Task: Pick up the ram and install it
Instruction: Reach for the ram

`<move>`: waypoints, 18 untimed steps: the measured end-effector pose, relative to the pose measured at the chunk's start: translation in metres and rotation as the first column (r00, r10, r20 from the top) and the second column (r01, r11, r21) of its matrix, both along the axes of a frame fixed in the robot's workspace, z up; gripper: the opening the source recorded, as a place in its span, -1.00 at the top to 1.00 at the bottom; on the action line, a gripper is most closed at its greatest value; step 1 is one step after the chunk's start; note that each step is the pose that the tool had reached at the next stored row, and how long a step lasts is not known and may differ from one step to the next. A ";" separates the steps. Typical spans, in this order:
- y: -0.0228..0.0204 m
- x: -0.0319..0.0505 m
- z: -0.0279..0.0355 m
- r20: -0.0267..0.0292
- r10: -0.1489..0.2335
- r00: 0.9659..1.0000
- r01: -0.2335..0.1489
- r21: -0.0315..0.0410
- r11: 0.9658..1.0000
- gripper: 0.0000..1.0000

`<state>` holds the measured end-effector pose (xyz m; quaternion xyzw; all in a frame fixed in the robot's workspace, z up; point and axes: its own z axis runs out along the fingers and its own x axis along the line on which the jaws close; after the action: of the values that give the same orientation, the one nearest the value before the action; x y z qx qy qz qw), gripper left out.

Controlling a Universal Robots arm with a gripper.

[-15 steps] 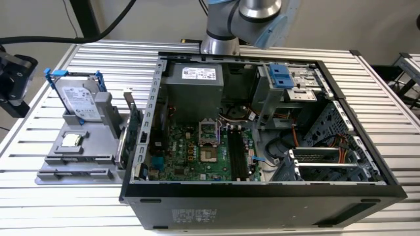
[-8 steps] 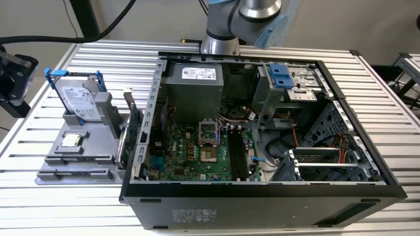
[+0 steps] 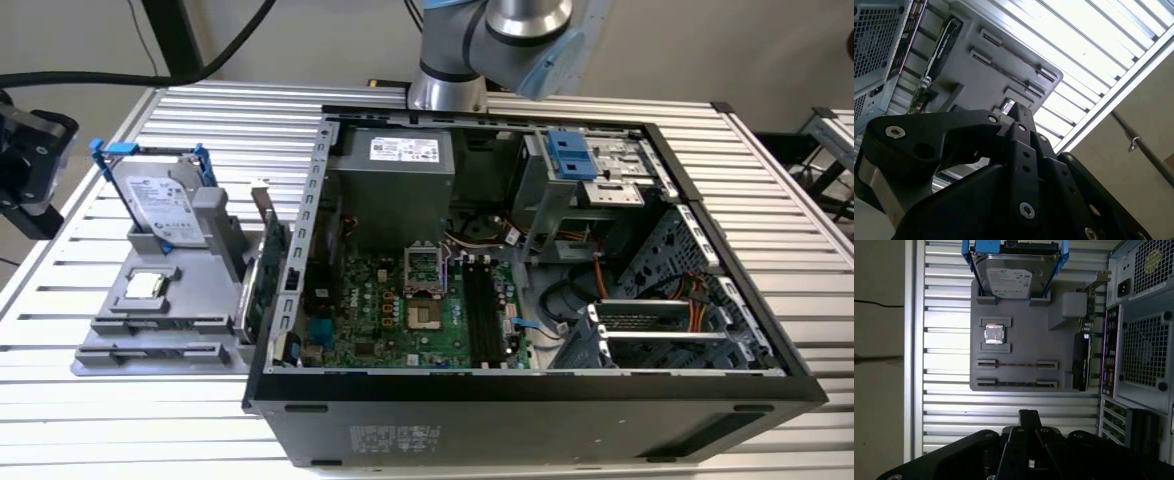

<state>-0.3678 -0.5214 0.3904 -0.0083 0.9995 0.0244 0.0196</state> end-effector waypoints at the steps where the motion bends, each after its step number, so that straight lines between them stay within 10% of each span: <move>1: 0.0000 0.0000 0.0000 0.000 0.000 1.000 0.000 0.000 1.000 1.00; 10: 0.0001 -0.0012 0.0000 0.000 0.065 0.998 -0.065 0.000 0.998 1.00; 18: 0.0003 -0.0027 0.0000 0.000 0.149 0.989 -0.149 0.000 0.989 1.00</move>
<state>-0.3705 -0.5212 0.3904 -0.0828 0.9961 0.0256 0.0177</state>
